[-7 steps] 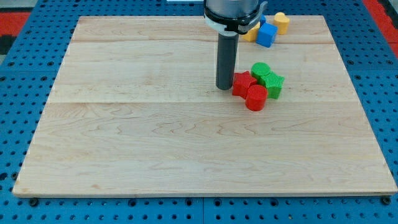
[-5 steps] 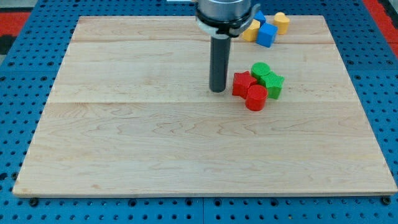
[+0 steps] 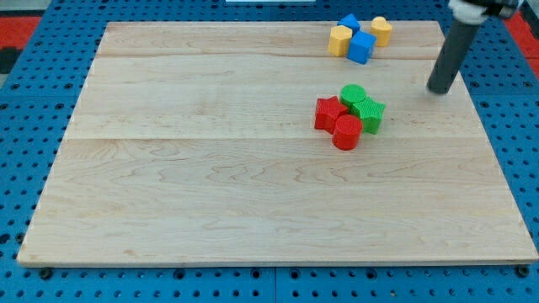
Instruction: Adjust the yellow heart top right to the blue cube
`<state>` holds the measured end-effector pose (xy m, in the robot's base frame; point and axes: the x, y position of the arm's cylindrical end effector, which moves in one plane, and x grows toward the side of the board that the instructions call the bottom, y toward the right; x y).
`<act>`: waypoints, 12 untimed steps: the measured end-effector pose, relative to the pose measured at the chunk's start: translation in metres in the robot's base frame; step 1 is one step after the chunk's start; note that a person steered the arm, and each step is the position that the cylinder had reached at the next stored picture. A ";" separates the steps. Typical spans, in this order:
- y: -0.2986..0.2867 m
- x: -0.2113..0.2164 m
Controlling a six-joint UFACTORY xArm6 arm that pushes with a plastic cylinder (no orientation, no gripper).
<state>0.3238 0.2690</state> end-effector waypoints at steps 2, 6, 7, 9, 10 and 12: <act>0.031 -0.120; -0.094 -0.132; -0.115 -0.132; -0.132 -0.126; -0.122 -0.120; -0.127 -0.101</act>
<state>0.2227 0.1425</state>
